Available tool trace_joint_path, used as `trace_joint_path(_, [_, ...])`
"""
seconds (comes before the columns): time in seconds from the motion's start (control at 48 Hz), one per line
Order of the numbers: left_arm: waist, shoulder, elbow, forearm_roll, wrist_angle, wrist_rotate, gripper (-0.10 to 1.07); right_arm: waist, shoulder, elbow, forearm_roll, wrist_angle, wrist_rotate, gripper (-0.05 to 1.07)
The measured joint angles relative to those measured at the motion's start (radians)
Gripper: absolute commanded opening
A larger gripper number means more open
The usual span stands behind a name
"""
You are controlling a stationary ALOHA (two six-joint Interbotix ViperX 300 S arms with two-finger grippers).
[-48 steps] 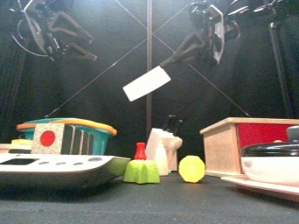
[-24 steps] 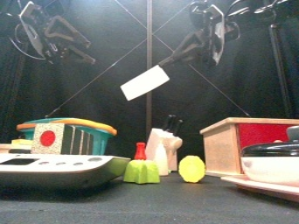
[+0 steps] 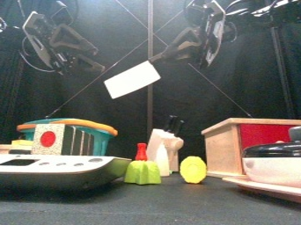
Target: Grab cleaver with other hand
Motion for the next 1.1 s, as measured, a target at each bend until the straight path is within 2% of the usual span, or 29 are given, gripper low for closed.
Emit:
trace_joint_path(0.396, [-0.003, 0.089, 0.002, -0.021, -0.017, 0.011, 0.84, 0.003, 0.029, -0.037, -0.026, -0.014, 0.000, 0.40])
trace_joint_path(0.667, [-0.002, 0.101, 0.000, -0.026, -0.026, 0.014, 0.60, 0.008, 0.031, -0.038, -0.029, -0.014, 0.000, 0.40])
trace_joint_path(0.854, [0.002, 0.117, 0.000, -0.026, -0.077, 0.020, 0.46, 0.009, 0.034, -0.040, -0.029, -0.015, 0.002, 0.40])
trace_joint_path(1.104, [0.014, 0.137, 0.021, -0.043, -0.147, 0.097, 0.25, 0.014, 0.038, -0.044, -0.025, -0.017, 0.002, 0.40])
